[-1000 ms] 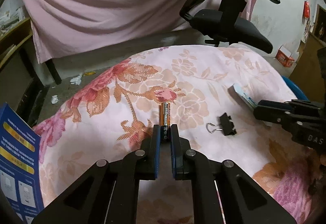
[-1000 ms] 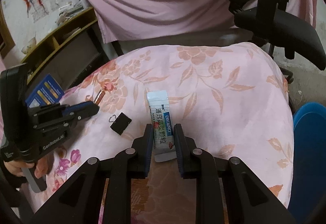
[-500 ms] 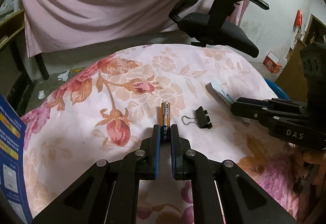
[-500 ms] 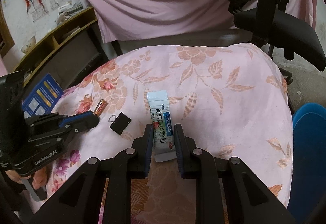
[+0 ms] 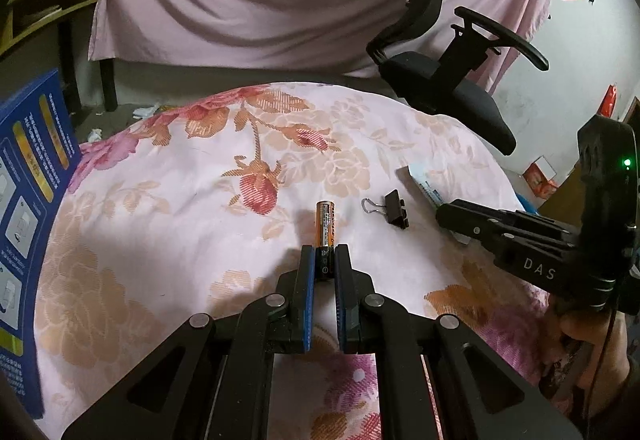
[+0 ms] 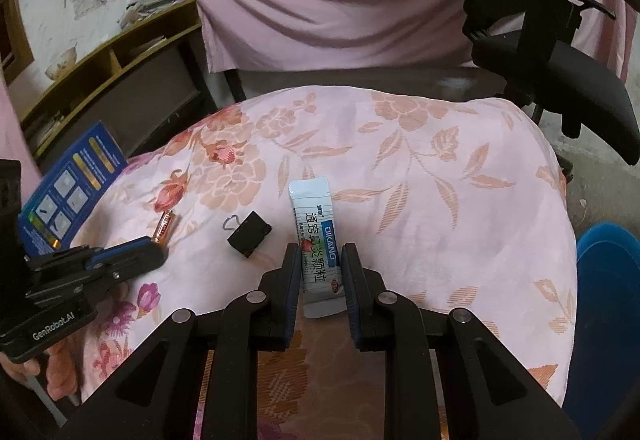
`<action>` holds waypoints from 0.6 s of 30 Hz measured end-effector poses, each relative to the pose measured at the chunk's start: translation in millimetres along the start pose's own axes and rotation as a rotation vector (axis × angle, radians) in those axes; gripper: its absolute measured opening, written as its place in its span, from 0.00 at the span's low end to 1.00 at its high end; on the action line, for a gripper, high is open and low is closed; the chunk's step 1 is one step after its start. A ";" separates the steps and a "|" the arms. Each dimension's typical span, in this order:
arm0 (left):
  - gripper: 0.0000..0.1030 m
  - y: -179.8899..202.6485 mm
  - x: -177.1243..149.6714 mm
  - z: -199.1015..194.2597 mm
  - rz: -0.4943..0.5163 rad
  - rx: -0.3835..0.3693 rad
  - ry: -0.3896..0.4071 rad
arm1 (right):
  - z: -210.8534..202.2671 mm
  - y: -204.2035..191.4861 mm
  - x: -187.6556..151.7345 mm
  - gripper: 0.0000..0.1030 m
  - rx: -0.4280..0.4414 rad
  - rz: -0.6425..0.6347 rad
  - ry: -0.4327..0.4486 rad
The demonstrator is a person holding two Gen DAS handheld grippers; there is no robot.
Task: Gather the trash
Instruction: 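Lift the held battery and tube up off the bed with both tools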
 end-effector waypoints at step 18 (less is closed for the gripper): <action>0.07 11.5 8.2 -39.4 -0.007 -0.062 0.176 | -42.1 -4.1 15.5 0.18 -0.076 -0.030 0.218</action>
Point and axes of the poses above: each gripper's, at about its wrist camera, not at the fingertips, and z roughly the way its jaws point, y to its right, x to its top, the point moved 9 cm from there along z, roughly the way its jaws point, and after that the axes turned 11 degrees about -z, right-handed, at the moved point
